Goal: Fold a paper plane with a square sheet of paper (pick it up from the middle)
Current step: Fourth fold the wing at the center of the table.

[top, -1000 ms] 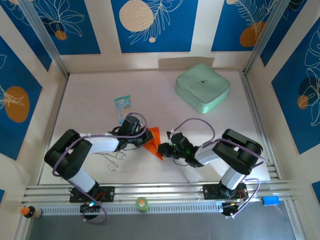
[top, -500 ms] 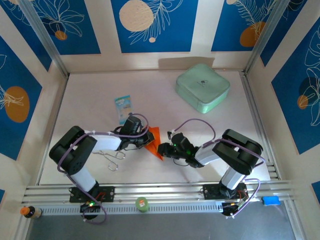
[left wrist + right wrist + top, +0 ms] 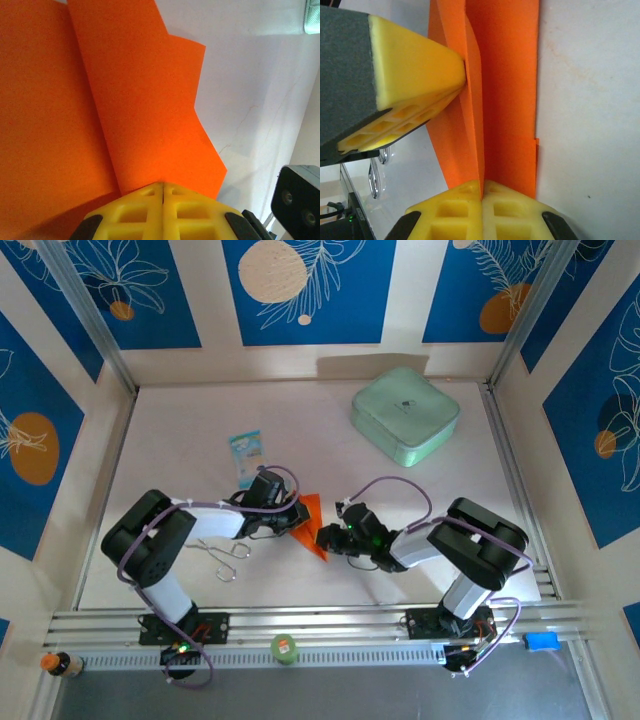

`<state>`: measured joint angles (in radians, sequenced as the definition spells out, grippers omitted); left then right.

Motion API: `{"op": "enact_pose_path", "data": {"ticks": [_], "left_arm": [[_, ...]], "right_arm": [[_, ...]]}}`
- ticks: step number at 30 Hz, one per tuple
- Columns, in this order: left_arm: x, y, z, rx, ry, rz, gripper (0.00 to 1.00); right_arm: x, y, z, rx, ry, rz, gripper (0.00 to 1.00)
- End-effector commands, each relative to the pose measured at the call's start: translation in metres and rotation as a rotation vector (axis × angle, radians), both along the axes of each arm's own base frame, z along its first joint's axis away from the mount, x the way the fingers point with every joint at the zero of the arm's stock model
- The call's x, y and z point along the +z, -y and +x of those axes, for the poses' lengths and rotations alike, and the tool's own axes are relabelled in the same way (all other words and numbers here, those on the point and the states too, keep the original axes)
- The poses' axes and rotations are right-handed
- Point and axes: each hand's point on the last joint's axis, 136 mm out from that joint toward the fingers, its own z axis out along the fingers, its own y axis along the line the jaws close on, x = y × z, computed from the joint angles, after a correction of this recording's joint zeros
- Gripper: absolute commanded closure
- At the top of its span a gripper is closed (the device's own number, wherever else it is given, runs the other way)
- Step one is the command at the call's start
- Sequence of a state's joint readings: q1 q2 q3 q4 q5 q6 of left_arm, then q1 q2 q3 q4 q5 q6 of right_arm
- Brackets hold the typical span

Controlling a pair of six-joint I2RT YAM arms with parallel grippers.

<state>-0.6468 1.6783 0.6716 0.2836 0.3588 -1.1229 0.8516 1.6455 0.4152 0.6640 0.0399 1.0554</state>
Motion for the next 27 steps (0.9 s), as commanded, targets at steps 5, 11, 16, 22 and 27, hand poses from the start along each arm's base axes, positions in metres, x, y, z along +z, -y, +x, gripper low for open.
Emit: {"op": "enact_pose_path", "data": {"ticks": [5,11,16,22,27], "left_arm": [[-0.003,0.006,0.002,-0.032,0.007,0.026,0.97],[-0.004,0.009,0.003,-0.049,0.007,0.027,0.97],[-0.009,0.009,0.002,-0.053,-0.008,0.037,0.97],[-0.013,0.011,0.002,-0.064,-0.022,0.038,0.97],[-0.015,0.010,0.001,-0.076,-0.025,0.055,0.97]], "right_arm": [[-0.031,0.021,-0.017,-0.018,-0.139,-0.097,0.97],[-0.032,0.021,-0.018,-0.020,-0.148,-0.098,0.97],[-0.033,0.022,-0.019,-0.019,-0.156,-0.105,0.97],[-0.034,0.023,-0.019,-0.023,-0.165,-0.107,0.97],[-0.035,0.023,-0.020,-0.025,-0.175,-0.110,0.97]]}}
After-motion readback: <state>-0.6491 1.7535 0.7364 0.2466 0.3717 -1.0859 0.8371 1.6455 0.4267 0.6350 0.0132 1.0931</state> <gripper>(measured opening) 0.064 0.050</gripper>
